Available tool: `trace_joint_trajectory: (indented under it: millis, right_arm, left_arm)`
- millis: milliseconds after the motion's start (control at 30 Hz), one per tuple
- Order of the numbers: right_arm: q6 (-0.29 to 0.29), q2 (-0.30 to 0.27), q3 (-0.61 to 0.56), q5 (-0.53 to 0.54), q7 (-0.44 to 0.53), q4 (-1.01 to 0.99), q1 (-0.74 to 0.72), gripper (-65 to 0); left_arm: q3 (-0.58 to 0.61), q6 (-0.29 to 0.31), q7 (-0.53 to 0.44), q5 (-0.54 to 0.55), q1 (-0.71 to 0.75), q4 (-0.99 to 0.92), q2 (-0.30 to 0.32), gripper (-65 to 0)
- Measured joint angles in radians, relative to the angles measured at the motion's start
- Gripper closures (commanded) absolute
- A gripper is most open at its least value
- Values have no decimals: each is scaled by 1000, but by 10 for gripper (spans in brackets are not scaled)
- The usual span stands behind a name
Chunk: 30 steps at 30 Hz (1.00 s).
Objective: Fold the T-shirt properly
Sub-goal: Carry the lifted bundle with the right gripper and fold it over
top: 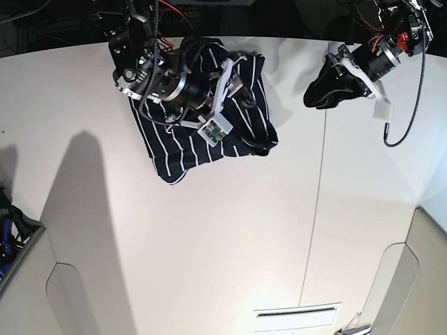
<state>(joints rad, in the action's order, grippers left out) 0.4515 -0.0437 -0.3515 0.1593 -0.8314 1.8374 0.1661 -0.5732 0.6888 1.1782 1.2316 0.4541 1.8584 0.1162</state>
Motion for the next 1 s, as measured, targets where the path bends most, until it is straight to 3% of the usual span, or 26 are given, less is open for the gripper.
trace_joint_trajectory:
  millis: [200,467,767,1000]
  right_arm:
    - [-14,0,0,4,2,-29,0,-340]
    - [-5,0,-23,99,16,-136,-3,-340]
    - [74,0,-65,230,0,-100,-3,-340]
    - [126,0,-111,384,-50,-100,-3,-340]
  left_arm:
    - [0,0,0,0,0,0,0,-270]
    - [0,0,0,20,0,0,0,-270]
    - [-14,0,1,39,0,0,0,-270]
    - [-177,0,30,122,-3,0,0,-270]
